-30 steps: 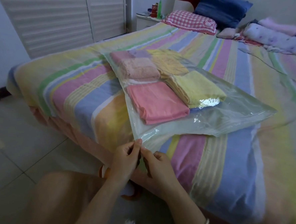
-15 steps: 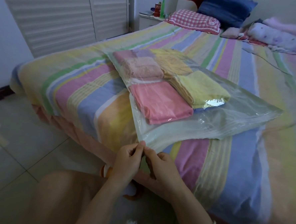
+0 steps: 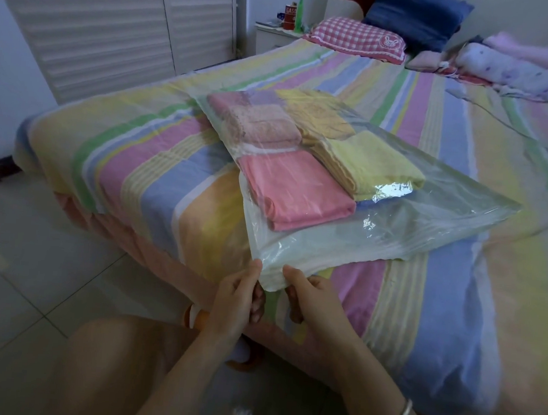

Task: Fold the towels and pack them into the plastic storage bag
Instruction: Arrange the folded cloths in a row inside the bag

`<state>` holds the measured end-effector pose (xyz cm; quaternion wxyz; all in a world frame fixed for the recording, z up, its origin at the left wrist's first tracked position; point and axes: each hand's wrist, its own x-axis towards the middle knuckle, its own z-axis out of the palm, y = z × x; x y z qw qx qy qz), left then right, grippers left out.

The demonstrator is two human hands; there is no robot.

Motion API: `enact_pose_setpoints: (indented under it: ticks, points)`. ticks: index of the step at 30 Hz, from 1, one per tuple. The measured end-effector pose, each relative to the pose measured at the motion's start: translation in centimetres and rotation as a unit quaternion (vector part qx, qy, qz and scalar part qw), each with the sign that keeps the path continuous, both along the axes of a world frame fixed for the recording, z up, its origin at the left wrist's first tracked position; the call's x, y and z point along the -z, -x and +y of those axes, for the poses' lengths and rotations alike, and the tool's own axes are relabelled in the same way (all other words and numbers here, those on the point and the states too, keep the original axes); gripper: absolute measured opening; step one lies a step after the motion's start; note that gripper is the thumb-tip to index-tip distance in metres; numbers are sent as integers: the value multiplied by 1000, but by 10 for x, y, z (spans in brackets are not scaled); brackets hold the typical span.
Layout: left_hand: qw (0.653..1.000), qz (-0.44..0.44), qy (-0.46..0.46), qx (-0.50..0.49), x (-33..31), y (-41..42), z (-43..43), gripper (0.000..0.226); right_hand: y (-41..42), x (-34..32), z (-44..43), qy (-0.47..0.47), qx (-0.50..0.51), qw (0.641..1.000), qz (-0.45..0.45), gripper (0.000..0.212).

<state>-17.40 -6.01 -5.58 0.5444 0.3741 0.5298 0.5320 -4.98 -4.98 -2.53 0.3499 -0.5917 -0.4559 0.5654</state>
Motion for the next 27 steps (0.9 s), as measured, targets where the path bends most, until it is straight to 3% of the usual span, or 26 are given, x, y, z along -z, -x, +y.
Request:
enact_pose_setpoints:
  ticks: [6, 11, 17, 21, 27]
  points:
    - [999, 19, -22, 23, -2, -3, -3, 53, 4, -3, -3, 39, 6, 998, 43, 31]
    - [999, 19, 17, 19, -3, -7, -3, 51, 4, -11, -5, 47, -14, 997, 64, 44]
    - [998, -29, 55, -2, -11, -19, -7, 37, 9, -14, -9, 55, 4, 991, 123, 38]
    - [994, -72, 58, -51, -10, -27, -10, 36, 16, -4, -8, 13, 29, 997, 77, 36]
    - [995, -84, 33, -45, -7, -26, -10, 58, 6, 0, -2, -16, 8, 1000, 26, 32]
